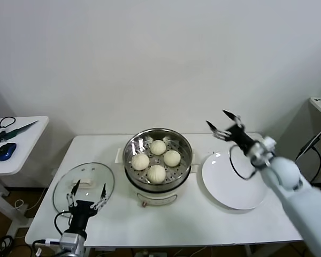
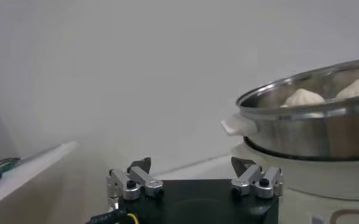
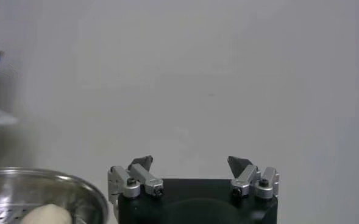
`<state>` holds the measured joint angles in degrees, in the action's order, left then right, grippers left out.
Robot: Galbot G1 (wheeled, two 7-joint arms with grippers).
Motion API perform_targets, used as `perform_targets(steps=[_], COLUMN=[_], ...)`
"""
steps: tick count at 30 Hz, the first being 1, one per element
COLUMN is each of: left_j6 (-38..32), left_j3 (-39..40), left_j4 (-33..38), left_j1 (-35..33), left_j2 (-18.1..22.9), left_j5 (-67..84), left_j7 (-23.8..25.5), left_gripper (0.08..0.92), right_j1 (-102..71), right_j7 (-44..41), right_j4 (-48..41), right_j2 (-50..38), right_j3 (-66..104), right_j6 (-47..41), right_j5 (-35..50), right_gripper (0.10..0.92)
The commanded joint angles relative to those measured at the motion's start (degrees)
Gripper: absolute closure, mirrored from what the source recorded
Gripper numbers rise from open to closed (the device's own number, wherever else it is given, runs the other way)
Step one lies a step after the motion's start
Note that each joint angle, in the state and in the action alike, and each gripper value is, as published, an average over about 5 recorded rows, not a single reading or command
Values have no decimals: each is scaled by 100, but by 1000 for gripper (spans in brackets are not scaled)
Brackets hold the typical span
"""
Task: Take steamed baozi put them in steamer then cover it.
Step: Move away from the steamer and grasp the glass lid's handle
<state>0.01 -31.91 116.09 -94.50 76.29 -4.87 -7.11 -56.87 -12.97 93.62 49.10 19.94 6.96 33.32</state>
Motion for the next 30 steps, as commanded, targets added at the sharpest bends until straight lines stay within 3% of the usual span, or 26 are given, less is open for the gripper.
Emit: perform_targets(steps=[1,5,8,12,20,30], left_j6=[-269,-341,-428,-335,-72,1], left_j3=[-40,-163,-228,-185,-82,-45], left_j4=[-321,-727,-1172,-1946,-3385,-3777], left_j1=[112,223,307,458,1012,1545], left_j2=[-298,-619,-901,-1136,-1160,-1108], left_j5=[-1146,-3234,-4450,-5440,-6571,-6733], left_j7=[-582,-1700,-2168,-2210,-2097,-2097], left_gripper=[177,177,177,177,177,177], right_j1=[-3981,-4079,-4107,-4118,-4205,-4230], right_j7=[-55,87,206,277,338,414], right_j4=[82,103,14,-82,71,76], right_j2=[1796,2200,2413,2629,2868,2933], right_j3=[3067,2874,2703,2459,2285,2298], right_j6=[1792,1866,1833,1815,1828,1884], right_j5=[-795,-885,-1074,-1237,-1423,-1399], right_gripper=[203,203,203,203,203,203])
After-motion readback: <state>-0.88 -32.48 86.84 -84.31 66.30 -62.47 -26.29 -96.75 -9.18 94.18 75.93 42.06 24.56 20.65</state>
